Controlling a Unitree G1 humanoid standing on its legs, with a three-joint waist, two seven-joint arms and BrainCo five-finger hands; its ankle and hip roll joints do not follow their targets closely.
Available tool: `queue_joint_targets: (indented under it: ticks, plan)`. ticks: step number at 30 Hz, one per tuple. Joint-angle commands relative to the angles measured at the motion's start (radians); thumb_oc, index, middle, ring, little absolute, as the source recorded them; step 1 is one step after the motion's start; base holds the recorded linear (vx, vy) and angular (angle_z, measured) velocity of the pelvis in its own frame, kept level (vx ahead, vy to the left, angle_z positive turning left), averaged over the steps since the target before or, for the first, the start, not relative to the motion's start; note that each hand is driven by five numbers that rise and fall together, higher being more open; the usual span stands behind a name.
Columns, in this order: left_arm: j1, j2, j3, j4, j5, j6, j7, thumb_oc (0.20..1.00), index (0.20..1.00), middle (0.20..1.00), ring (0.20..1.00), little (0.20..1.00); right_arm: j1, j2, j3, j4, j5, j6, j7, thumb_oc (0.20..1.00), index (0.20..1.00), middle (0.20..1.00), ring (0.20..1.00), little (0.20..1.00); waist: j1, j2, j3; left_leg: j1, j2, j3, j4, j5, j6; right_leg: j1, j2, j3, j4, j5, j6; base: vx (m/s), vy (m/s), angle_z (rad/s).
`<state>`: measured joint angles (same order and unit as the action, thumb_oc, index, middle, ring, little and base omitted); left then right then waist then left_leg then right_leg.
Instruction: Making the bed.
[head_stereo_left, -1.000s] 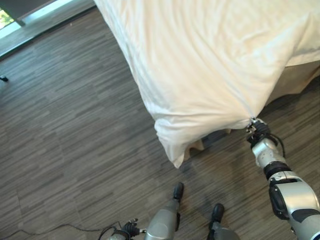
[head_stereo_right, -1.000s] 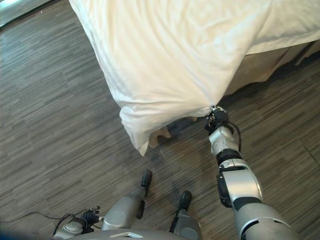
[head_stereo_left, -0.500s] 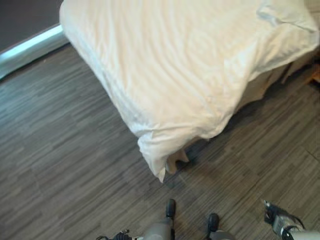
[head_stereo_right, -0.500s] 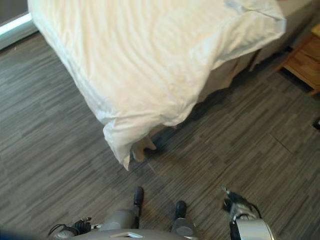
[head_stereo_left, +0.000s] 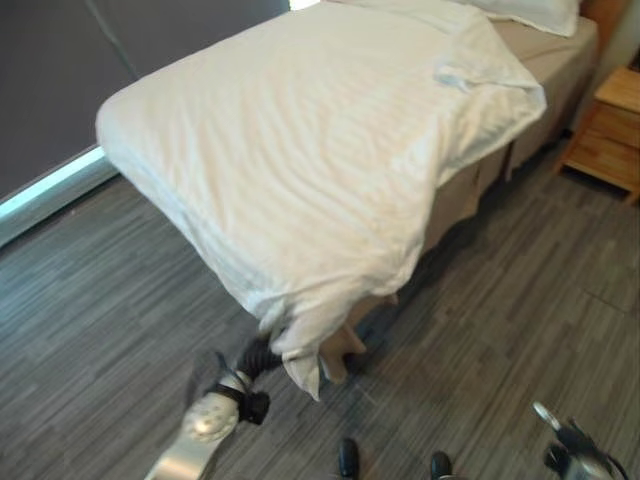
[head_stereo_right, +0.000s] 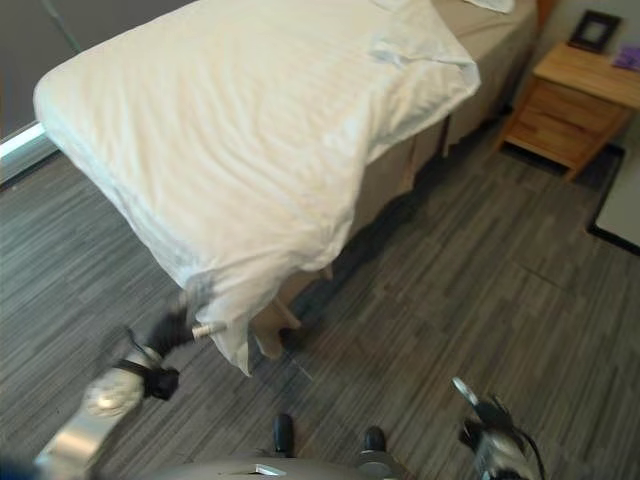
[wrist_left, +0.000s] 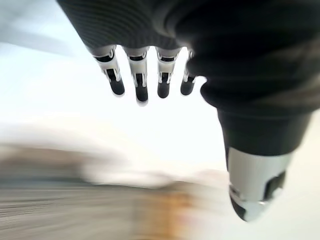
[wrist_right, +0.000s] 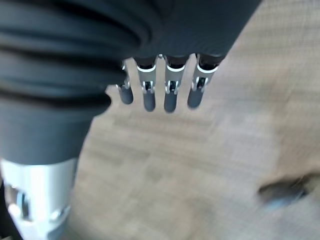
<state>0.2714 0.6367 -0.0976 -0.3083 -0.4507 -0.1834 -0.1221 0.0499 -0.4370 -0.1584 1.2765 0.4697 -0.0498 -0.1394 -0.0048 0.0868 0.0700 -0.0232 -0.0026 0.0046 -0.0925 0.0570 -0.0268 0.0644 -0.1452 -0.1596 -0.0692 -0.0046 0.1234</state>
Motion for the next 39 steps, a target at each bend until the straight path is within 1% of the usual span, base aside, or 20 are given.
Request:
queue_joint_targets:
  ticks: [1, 3, 4, 5, 6, 9, 11, 15, 17, 20, 21, 22, 23, 24, 25, 26, 33, 35, 38, 39]
  plan:
    - [-0.201, -0.047, 0.049, 0.590, -0.214, 0.045, -0.084, 1.000, 1.000, 1.000, 1.000, 1.000, -0.141, 0.068, 0.080, 0.035, -0.054, -0.002, 0.071, 1.000, 1.000, 1.000, 1.000, 1.000, -0.009, -0.073, 0.044, -0.004, 0.015, -0.034, 0.005, -0.040, -0.033, -0.034, -0.014, 0.002, -0.018, 0.035, 0.029, 0.05, 0.012, -0.12]
    - [-0.204, -0.042, 0.083, 0.516, -0.248, 0.039, -0.067, 1.000, 1.000, 1.000, 1.000, 1.000, -0.100, 0.083, 0.100, 0.002, -0.070, -0.011, 0.095, 1.000, 1.000, 1.000, 1.000, 1.000, -0.013, -0.079, 0.035, -0.002, 0.017, -0.031, 0.005, -0.041, -0.034, -0.037, -0.013, 0.009, -0.018, 0.035, 0.027, 0.03, 0.000, -0.26]
    - [-0.204, -0.042, 0.083, 0.516, -0.248, 0.039, -0.067, 1.000, 1.000, 1.000, 1.000, 1.000, -0.100, 0.083, 0.100, 0.002, -0.070, -0.011, 0.095, 1.000, 1.000, 1.000, 1.000, 1.000, -0.013, -0.079, 0.035, -0.002, 0.017, -0.031, 0.005, -0.041, -0.034, -0.037, -0.013, 0.009, -0.018, 0.035, 0.027, 0.01, -0.009, -0.38]
    - [-0.203, -0.027, 0.119, 0.440, -0.292, 0.013, -0.054, 1.000, 1.000, 1.000, 1.000, 1.000, -0.068, 0.092, 0.108, -0.022, -0.074, -0.019, 0.108, 1.000, 1.000, 1.000, 1.000, 1.000, -0.019, -0.086, 0.030, -0.003, 0.019, -0.029, 0.005, -0.040, -0.035, -0.041, -0.009, 0.016, -0.018, 0.036, 0.025, 0.01, -0.006, -0.36]
    - [-0.224, -0.018, 0.126, 0.421, -0.328, 0.008, -0.059, 1.000, 1.000, 1.000, 1.000, 1.000, -0.056, 0.097, 0.111, -0.037, -0.071, -0.022, 0.113, 1.000, 1.000, 1.000, 1.000, 1.000, -0.026, -0.090, 0.029, -0.003, 0.021, -0.024, 0.005, -0.040, -0.036, -0.043, -0.009, 0.020, -0.018, 0.037, 0.025, 0.02, -0.003, -0.16]
    - [-0.287, -0.013, 0.139, 0.439, -0.376, -0.008, -0.049, 1.000, 1.000, 1.000, 1.000, 1.000, -0.024, 0.108, 0.123, -0.063, -0.072, -0.028, 0.125, 1.000, 1.000, 1.000, 1.000, 1.000, -0.040, -0.100, 0.028, -0.003, 0.023, -0.014, 0.005, -0.041, -0.038, -0.047, -0.007, 0.029, -0.018, 0.039, 0.026, 0.00, 0.000, 0.00]
    - [-0.324, -0.034, 0.144, 0.467, -0.401, -0.016, -0.041, 1.000, 1.000, 1.000, 1.000, 1.000, -0.015, 0.113, 0.130, -0.073, -0.074, -0.031, 0.129, 1.000, 1.000, 1.000, 1.000, 1.000, -0.049, -0.107, 0.033, -0.007, 0.023, -0.010, 0.005, -0.041, -0.039, -0.054, -0.006, 0.033, -0.018, 0.041, 0.026, -0.01, 0.002, -0.02]
    - [-0.426, -0.057, 0.115, 0.563, -0.393, -0.033, -0.011, 1.000, 1.000, 1.000, 1.000, 1.000, -0.006, 0.114, 0.143, -0.110, -0.077, -0.038, 0.127, 1.000, 1.000, 1.000, 1.000, 1.000, -0.070, -0.118, 0.056, -0.017, 0.028, -0.001, 0.005, -0.037, -0.040, -0.073, -0.004, 0.047, -0.016, 0.045, 0.026, -0.03, 0.003, -0.12]
    - [-0.496, -0.077, 0.088, 0.616, -0.443, -0.033, -0.016, 1.000, 1.000, 1.000, 1.000, 1.000, -0.008, 0.111, 0.153, -0.121, -0.082, -0.042, 0.121, 1.000, 1.000, 1.000, 1.000, 1.000, -0.082, -0.126, 0.076, -0.029, 0.030, 0.008, 0.005, -0.034, -0.041, -0.091, -0.003, 0.055, -0.013, 0.051, 0.029, -0.05, 0.008, -0.23]
    - [-0.558, -0.100, 0.060, 0.672, -0.447, -0.041, 0.001, 1.000, 1.000, 1.000, 1.000, 1.000, -0.018, 0.118, 0.176, -0.125, -0.093, -0.042, 0.116, 1.000, 1.000, 1.000, 1.000, 1.000, -0.090, -0.133, 0.089, -0.037, 0.033, 0.018, 0.005, -0.033, -0.041, -0.107, -0.001, 0.066, -0.012, 0.056, 0.030, -0.04, 0.009, -0.10]
    - [-0.574, -0.102, 0.040, 0.680, -0.435, -0.038, 0.005, 1.000, 1.000, 1.000, 1.000, 1.000, -0.023, 0.117, 0.185, -0.126, -0.102, -0.040, 0.115, 1.000, 1.000, 1.000, 1.000, 1.000, -0.091, -0.135, 0.093, -0.038, 0.034, 0.022, 0.005, -0.033, -0.041, -0.111, 0.000, 0.070, -0.011, 0.059, 0.030, -0.01, 0.006, -0.22]
    - [-0.597, -0.073, 0.004, 0.675, -0.399, -0.031, 0.008, 1.000, 1.000, 1.000, 1.000, 1.000, -0.030, 0.113, 0.199, -0.126, -0.111, -0.039, 0.114, 1.000, 1.000, 1.000, 1.000, 1.000, -0.094, -0.136, 0.098, -0.040, 0.035, 0.026, 0.005, -0.031, -0.041, -0.114, 0.001, 0.074, -0.011, 0.061, 0.030, -0.01, 0.009, -0.22]
    - [-0.602, -0.050, -0.014, 0.678, -0.375, -0.026, 0.005, 0.884, 0.884, 0.884, 0.884, 0.884, -0.029, 0.110, 0.212, -0.142, -0.121, -0.037, 0.118, 1.000, 1.000, 1.000, 1.000, 1.000, -0.096, -0.138, 0.099, -0.039, 0.035, 0.028, 0.005, -0.030, -0.041, -0.115, 0.001, 0.077, -0.011, 0.063, 0.030, 0.00, 0.008, -0.09]
    - [-0.605, -0.038, -0.024, 0.681, -0.349, -0.023, 0.007, 0.564, 0.564, 0.564, 0.564, 0.564, -0.023, 0.110, 0.220, -0.160, -0.130, -0.040, 0.121, 1.000, 1.000, 1.000, 1.000, 1.000, -0.097, -0.139, 0.100, -0.039, 0.037, 0.029, 0.005, -0.029, -0.041, -0.116, 0.002, 0.079, -0.012, 0.063, 0.030, 0.00, 0.008, -0.08]
    - [-0.610, -0.029, -0.038, 0.685, -0.326, -0.019, 0.009, 0.200, 0.200, 0.200, 0.200, 0.200, -0.019, 0.109, 0.229, -0.174, -0.136, -0.040, 0.124, 1.000, 1.000, 1.000, 1.000, 1.000, -0.098, -0.140, 0.101, -0.038, 0.037, 0.031, 0.005, -0.029, -0.041, -0.117, 0.002, 0.079, -0.011, 0.063, 0.031, 0.00, 0.000, -0.04]
    - [-0.622, -0.003, -0.063, 0.690, -0.300, -0.009, -0.005, 0.200, 0.200, 0.200, 0.200, 0.200, -0.015, 0.107, 0.241, -0.191, -0.139, -0.041, 0.128, 1.000, 1.000, 1.000, 1.000, 1.000, -0.100, -0.141, 0.103, -0.040, 0.038, 0.031, 0.005, -0.029, -0.040, -0.119, 0.002, 0.081, -0.011, 0.065, 0.031, 0.00, 0.000, 0.00]
    - [-0.612, 0.058, -0.114, 0.672, -0.301, 0.020, -0.076, 0.200, 0.200, 0.200, 0.200, 0.200, -0.009, 0.096, 0.260, -0.227, -0.151, -0.047, 0.147, 1.000, 1.000, 1.000, 1.000, 1.000, -0.100, -0.142, 0.110, -0.042, 0.040, 0.034, 0.005, -0.027, -0.041, -0.124, 0.001, 0.085, -0.010, 0.069, 0.034, 0.00, 0.000, 0.00]
    - [-0.573, 0.102, -0.123, 0.659, -0.344, 0.040, -0.131, 0.200, 0.200, 0.200, 0.200, 0.200, -0.016, 0.087, 0.265, -0.216, -0.159, -0.044, 0.159, 1.000, 1.000, 1.000, 1.000, 1.000, -0.096, -0.142, 0.122, -0.047, 0.037, 0.033, 0.005, -0.026, -0.041, -0.132, 0.000, 0.085, -0.007, 0.073, 0.035, -0.02, 0.013, -0.01]
    - [-0.549, 0.136, -0.131, 0.650, -0.345, 0.052, -0.149, 0.200, 0.200, 0.200, 0.200, 0.200, -0.014, 0.083, 0.268, -0.222, -0.160, -0.044, 0.164, 1.000, 1.000, 1.000, 1.000, 1.000, -0.092, -0.143, 0.127, -0.050, 0.037, 0.033, 0.005, -0.024, -0.041, -0.137, 0.001, 0.086, -0.005, 0.075, 0.036, -0.02, 0.005, -0.02]
    - [-0.528, 0.174, -0.146, 0.643, -0.335, 0.063, -0.166, 0.200, 0.200, 0.200, 0.200, 0.200, -0.011, 0.077, 0.271, -0.229, -0.163, -0.044, 0.168, 1.000, 1.000, 1.000, 1.000, 1.000, -0.089, -0.144, 0.136, -0.055, 0.037, 0.031, 0.005, -0.021, -0.040, -0.142, 0.001, 0.085, -0.003, 0.076, 0.036, 0.00, 0.000, 0.00]
